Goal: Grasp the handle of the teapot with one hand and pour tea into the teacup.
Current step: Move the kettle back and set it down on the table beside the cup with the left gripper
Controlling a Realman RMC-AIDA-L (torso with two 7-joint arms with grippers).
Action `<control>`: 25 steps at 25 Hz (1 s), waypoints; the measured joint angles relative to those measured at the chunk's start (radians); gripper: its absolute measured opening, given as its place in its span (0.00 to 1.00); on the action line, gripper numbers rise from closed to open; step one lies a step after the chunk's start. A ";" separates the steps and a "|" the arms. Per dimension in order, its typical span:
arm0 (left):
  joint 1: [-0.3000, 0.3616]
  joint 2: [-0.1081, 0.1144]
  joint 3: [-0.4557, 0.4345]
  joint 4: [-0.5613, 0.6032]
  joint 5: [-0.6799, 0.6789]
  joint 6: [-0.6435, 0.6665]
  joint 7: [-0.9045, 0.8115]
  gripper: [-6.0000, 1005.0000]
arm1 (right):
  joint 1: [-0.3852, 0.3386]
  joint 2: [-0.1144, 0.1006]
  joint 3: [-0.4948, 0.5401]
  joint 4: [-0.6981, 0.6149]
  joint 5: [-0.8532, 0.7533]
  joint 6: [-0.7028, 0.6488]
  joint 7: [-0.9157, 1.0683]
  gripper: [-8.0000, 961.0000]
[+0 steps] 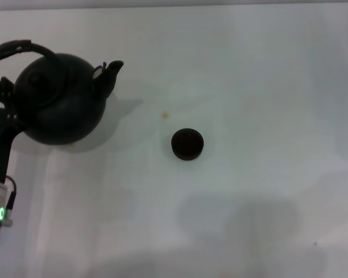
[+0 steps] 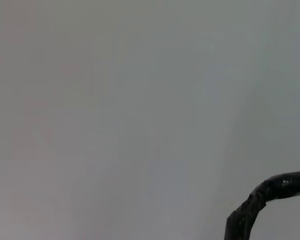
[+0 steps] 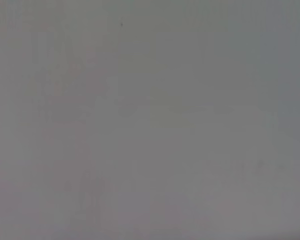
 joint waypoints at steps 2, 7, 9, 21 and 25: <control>0.014 0.002 0.001 0.000 0.001 -0.006 0.001 0.11 | 0.000 0.000 0.000 0.000 0.000 -0.001 -0.001 0.87; 0.011 0.003 0.003 -0.006 0.004 -0.059 0.006 0.11 | 0.000 0.000 0.000 0.000 0.000 -0.002 -0.003 0.87; -0.007 0.004 0.003 -0.012 0.004 -0.107 0.021 0.11 | 0.000 0.000 -0.005 0.000 -0.001 -0.002 -0.003 0.87; -0.044 0.003 0.003 -0.014 0.006 -0.167 0.093 0.11 | -0.006 -0.001 -0.010 -0.006 -0.001 -0.002 -0.002 0.87; -0.050 0.003 0.003 -0.015 0.020 -0.170 0.095 0.11 | -0.006 -0.002 -0.010 -0.009 -0.001 -0.002 0.000 0.87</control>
